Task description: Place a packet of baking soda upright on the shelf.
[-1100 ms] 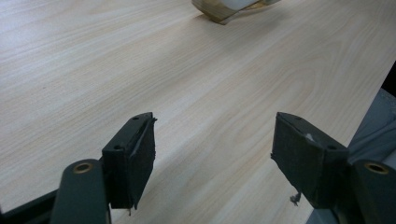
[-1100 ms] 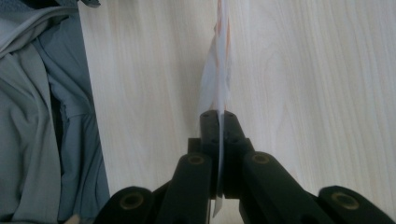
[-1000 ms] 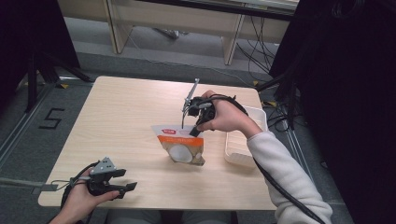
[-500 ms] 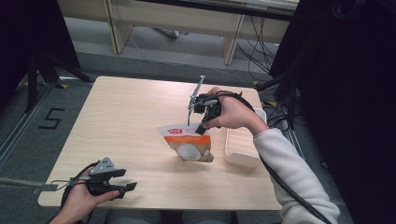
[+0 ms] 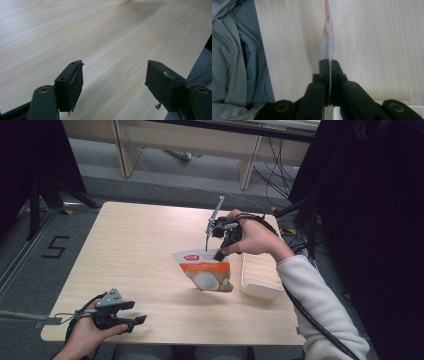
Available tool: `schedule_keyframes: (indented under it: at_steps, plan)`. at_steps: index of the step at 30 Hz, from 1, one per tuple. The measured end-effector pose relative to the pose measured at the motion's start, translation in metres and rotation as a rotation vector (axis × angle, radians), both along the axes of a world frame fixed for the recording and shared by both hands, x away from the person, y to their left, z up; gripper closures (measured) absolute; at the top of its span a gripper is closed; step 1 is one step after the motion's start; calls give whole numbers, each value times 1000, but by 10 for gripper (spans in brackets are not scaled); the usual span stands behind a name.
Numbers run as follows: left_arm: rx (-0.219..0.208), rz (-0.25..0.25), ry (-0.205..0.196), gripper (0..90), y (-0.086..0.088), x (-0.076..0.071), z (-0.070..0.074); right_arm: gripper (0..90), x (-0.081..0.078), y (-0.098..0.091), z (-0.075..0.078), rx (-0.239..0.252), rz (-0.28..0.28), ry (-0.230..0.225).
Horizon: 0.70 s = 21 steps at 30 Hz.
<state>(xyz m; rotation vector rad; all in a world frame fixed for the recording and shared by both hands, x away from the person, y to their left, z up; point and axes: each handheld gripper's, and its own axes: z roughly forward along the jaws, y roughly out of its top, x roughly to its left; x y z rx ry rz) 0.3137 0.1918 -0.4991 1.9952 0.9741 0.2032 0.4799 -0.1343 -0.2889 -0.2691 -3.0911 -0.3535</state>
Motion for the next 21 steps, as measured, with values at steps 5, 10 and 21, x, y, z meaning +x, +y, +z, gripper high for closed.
schedule_keyframes:
  at_steps: [5,10,21]
  plan:
    - [1,0,-1,297,0,0,0,900,-1,-1,3,-2,-20,9]
    - [3,-1,-2,297,0,0,0,900,-1,-3,6,-6,-29,6]
    - [0,3,7,297,0,0,0,900,-1,-7,16,1,-26,-10]
